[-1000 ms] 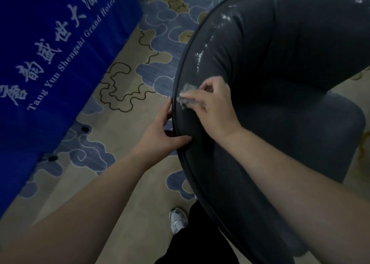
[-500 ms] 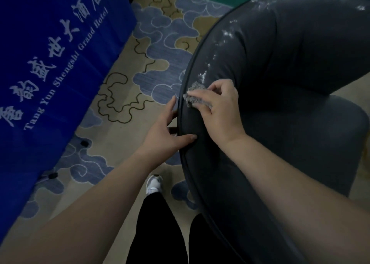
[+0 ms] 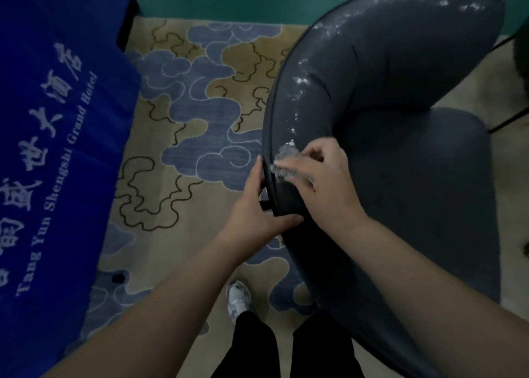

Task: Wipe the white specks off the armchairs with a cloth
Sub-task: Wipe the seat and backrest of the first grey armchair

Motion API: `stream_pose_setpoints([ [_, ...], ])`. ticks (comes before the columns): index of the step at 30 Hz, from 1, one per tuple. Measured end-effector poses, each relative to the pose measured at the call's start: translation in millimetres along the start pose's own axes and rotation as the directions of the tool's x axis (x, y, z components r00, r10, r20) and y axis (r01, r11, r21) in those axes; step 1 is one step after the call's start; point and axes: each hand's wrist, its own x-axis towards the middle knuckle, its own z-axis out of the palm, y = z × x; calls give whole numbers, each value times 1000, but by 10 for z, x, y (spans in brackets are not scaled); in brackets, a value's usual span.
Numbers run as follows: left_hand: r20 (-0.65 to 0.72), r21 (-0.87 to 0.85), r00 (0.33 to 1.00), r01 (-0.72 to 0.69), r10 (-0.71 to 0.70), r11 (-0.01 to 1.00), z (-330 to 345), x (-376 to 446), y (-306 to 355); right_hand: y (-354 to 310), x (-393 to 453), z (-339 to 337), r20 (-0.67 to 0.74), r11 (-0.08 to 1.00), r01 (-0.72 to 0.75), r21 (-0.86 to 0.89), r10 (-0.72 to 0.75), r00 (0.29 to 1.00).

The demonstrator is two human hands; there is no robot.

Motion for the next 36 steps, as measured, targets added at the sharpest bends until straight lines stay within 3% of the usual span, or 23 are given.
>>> stream_pose_setpoints([
  [3,59,19,998,-27,25,999,-114,83,22,-73,-179,22,-32,999,-28,-31,27,999],
  [10,133,38,991,-28,23,999,-243,219,45,-72,417,99,-87,988,-153,-32,150,985],
  [15,134,62,991,-36,28,997,-331,312,127,-114,108,126,-92,996,-72,-45,68,993],
  [22,147,57,989,-14,6,998,-390,444,289,-28,765,100,-88,986,-167,-8,166,982],
  [28,125,72,992,-29,20,997,-492,655,427,-24,401,85,-79,993,-118,28,120,990],
  [36,181,114,983,7,-28,993,-575,910,549,172,1106,43,-105,986,-150,72,157,982],
])
